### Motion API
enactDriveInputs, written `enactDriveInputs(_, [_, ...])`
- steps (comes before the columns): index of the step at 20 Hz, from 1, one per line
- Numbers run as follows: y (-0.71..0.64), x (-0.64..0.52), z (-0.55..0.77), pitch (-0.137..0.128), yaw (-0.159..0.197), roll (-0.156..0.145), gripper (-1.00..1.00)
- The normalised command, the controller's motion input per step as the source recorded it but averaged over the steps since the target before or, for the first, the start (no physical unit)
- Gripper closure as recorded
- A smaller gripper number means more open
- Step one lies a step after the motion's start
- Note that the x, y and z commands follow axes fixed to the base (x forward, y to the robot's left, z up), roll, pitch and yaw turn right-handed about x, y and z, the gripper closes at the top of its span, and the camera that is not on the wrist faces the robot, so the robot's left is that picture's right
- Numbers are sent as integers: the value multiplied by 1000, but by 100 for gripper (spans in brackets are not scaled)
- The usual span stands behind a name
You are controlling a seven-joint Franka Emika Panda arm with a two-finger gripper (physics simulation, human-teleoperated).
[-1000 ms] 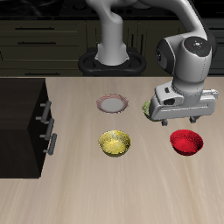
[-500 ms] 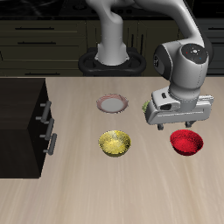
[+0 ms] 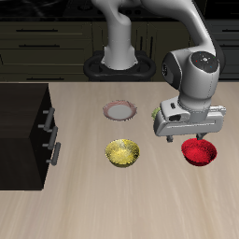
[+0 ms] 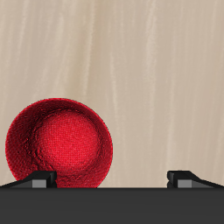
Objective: Place the red bowl on the plate
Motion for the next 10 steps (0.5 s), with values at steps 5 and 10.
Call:
enactDriveInputs(5, [-10,-10,-125,0,1,-5,-100])
enactDriveInputs(10, [44,-79,-58,-28,-15,8,-100])
